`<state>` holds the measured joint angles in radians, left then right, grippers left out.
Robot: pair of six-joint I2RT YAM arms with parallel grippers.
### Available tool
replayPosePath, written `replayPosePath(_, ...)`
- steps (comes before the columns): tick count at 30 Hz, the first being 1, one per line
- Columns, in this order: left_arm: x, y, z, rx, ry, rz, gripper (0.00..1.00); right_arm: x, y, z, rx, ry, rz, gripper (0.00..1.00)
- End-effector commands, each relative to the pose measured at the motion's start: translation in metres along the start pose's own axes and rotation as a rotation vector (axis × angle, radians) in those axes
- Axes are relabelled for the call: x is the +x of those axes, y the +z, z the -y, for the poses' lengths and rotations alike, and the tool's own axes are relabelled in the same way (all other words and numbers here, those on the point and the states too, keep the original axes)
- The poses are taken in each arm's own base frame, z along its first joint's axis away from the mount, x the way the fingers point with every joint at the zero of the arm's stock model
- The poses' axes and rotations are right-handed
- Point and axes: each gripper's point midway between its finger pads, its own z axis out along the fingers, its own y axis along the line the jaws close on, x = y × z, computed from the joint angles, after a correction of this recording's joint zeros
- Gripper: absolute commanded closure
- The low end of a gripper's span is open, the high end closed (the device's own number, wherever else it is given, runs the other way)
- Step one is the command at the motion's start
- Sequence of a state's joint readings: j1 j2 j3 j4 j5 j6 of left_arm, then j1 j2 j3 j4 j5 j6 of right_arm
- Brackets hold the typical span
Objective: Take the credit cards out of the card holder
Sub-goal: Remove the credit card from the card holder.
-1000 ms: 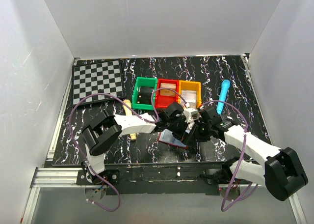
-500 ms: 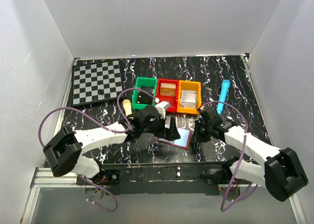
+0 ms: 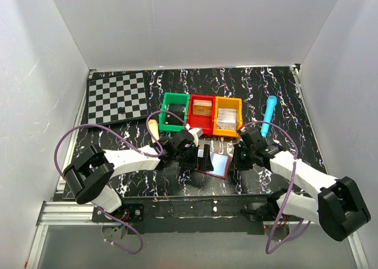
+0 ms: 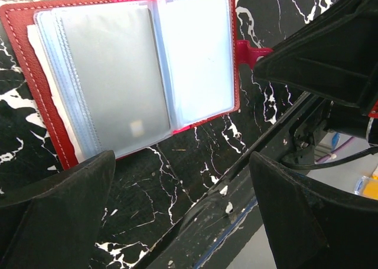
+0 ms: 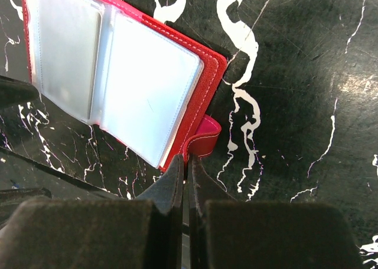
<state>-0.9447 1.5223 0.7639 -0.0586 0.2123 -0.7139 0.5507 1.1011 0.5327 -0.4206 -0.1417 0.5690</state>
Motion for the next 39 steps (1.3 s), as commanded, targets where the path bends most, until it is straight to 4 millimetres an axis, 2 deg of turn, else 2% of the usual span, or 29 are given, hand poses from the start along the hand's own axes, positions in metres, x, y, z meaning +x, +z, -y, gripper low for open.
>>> replayPosePath(1, -0.002, -0.010, 0.016, 0.067, -0.009, 0.005, 0.02, -0.006, 0.001, -0.005, -0.022, -0.014, 0.011, 0.99)
replayPosePath(8, 0.010, -0.011, 0.023, 0.100, -0.004, -0.036, 0.02, -0.006, 0.002, -0.005, -0.021, -0.018, 0.000, 0.99)
replayPosePath(13, 0.020, -0.016, 0.019, 0.096, -0.006, -0.054, 0.02, -0.008, 0.003, -0.008, -0.027, -0.018, -0.002, 0.99)
replayPosePath(17, 0.026, -0.010, 0.017, 0.099, -0.010, -0.090, 0.02, -0.009, 0.004, -0.009, -0.028, -0.019, -0.007, 0.99)
replayPosePath(27, 0.013, 0.007, 0.014, 0.064, 0.015, -0.071, 0.03, -0.008, 0.004, -0.010, -0.030, -0.010, -0.010, 0.99)
replayPosePath(33, 0.000, 0.002, 0.019, 0.073, 0.025, -0.006, 0.03, -0.006, 0.001, -0.009, -0.031, -0.012, -0.007, 0.99)
replayPosePath(39, -0.001, -0.002, 0.022, 0.088, 0.028, 0.004, 0.03, -0.004, 0.001, -0.008, -0.030, -0.011, -0.008, 0.99)
